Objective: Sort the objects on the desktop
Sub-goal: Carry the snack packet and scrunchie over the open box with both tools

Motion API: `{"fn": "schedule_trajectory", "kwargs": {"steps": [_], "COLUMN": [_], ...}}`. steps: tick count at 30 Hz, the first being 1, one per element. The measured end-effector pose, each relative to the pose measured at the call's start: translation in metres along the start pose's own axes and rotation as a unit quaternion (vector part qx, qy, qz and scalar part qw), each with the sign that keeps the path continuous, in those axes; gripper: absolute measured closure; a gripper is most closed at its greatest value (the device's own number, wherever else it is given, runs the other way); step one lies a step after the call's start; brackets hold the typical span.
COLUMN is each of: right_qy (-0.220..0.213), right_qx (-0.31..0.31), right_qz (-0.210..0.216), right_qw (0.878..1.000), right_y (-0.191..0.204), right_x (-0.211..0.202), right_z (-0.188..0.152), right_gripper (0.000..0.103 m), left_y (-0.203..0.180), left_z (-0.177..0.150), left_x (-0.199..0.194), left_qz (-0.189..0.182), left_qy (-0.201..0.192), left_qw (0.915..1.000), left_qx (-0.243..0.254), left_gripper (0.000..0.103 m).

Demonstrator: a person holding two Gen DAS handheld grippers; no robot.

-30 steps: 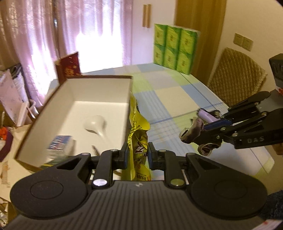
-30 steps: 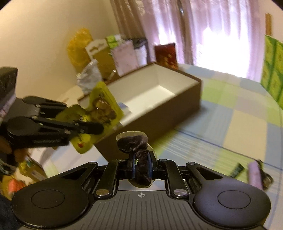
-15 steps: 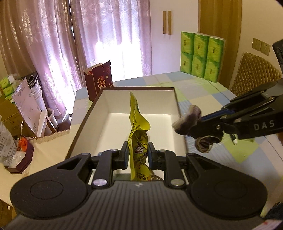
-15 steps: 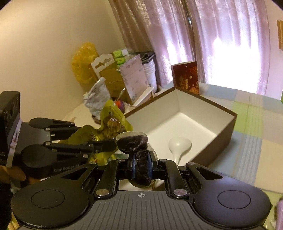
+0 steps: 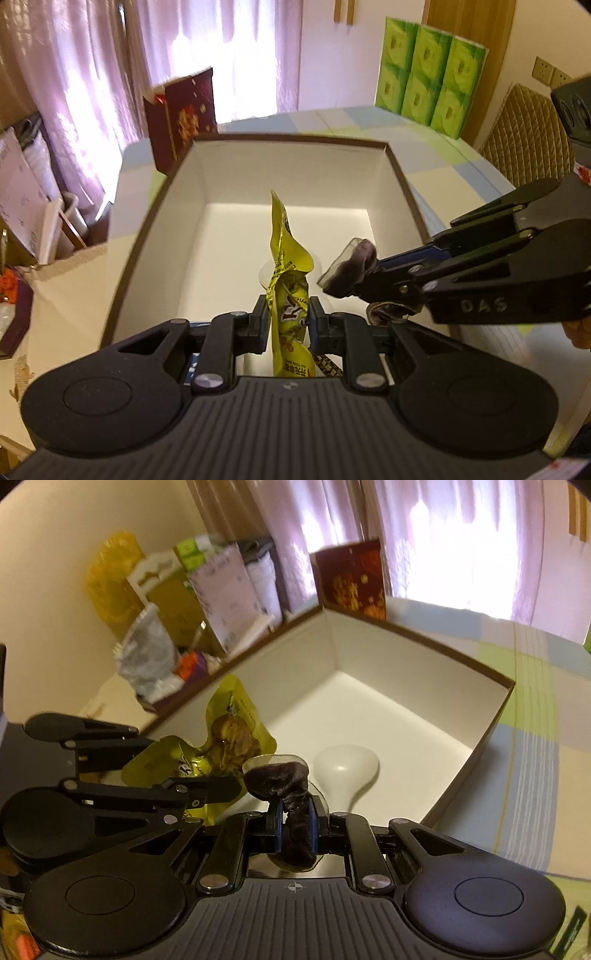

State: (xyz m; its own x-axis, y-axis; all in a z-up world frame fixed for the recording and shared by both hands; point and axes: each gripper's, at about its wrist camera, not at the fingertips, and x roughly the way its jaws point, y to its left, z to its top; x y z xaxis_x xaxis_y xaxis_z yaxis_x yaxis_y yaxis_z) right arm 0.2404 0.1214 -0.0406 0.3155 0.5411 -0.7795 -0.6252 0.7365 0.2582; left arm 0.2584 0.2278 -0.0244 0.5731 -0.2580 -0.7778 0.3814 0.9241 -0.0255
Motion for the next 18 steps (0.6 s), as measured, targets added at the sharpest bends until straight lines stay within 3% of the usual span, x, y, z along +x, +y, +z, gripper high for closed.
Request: {"fn": "schedule_trajectory", "kwargs": {"steps": [10, 18], "right_qy": [0.062, 0.086], "right_qx": [-0.054, -0.095], "right_qz": [-0.063, -0.081], "right_qw": [0.995, 0.988], "right_y": [-0.014, -0.021], "right_x": [0.049, 0.059], "right_z": [0.012, 0.015], "right_gripper": [0.092, 0.092], "left_y": [0.009, 0.013], "left_z": [0.005, 0.013], "left_x": [0.060, 0.084], "left_qz": [-0.013, -0.009], "left_qy": [0.068, 0.083], "left_qw": [0.9976, 0.9965], "left_qx": [-0.002, -0.008], "left_gripper": [0.086, 0.086]}}
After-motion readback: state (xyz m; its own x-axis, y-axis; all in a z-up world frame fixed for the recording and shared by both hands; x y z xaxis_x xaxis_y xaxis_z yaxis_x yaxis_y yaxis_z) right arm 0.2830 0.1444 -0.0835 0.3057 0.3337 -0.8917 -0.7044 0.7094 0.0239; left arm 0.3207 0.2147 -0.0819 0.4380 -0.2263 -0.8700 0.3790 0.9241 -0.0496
